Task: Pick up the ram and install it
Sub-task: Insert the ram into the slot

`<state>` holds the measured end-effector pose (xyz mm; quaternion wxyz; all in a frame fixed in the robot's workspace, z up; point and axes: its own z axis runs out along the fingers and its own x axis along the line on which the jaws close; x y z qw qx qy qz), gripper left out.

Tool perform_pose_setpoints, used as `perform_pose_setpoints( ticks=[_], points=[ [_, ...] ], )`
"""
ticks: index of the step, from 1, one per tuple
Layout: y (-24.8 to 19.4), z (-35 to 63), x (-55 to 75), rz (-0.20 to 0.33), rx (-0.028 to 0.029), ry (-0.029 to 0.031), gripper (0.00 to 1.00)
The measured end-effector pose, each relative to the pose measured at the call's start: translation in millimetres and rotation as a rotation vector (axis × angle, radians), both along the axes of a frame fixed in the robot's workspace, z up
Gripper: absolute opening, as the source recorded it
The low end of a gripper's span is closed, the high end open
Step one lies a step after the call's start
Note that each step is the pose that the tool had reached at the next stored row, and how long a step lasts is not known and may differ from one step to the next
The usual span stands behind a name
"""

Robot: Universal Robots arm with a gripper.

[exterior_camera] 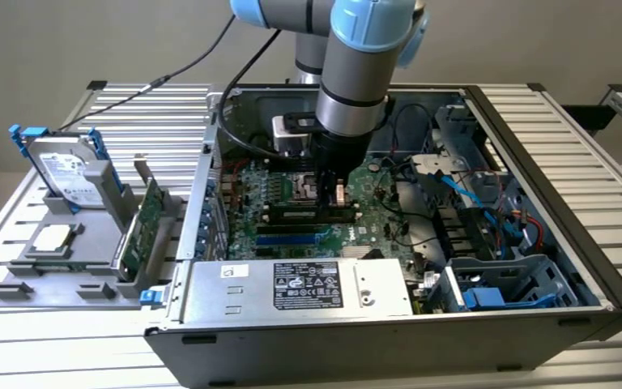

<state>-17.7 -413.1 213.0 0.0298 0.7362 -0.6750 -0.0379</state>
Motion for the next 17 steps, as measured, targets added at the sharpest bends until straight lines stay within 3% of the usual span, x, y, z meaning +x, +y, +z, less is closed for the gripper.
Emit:
perform_pose_setpoints(
  ticks=[6, 8, 10, 12, 14, 17],
  points=[
    [0.3, -0.2, -1.0, 0.0, 0.0002, 0.0002, 0.16],
    [0.3, -0.2, -1.2, 0.0, 0.0, 0.0001, 0.29],
    [0.2, 0.2, -2.7, 0.0, -0.0001, 0.0002, 0.34],
    [0.2, 4.1, -5.7, 0.0, 0.0001, 0.0001, 0.4],
    [0.3, 8.8, -8.4, 0.0, 0.0004, 0.0001, 0.52],
    [0.3, 18.6, -11.6, 0.0, 0.0007, 0.0001, 0.52]
  ],
)
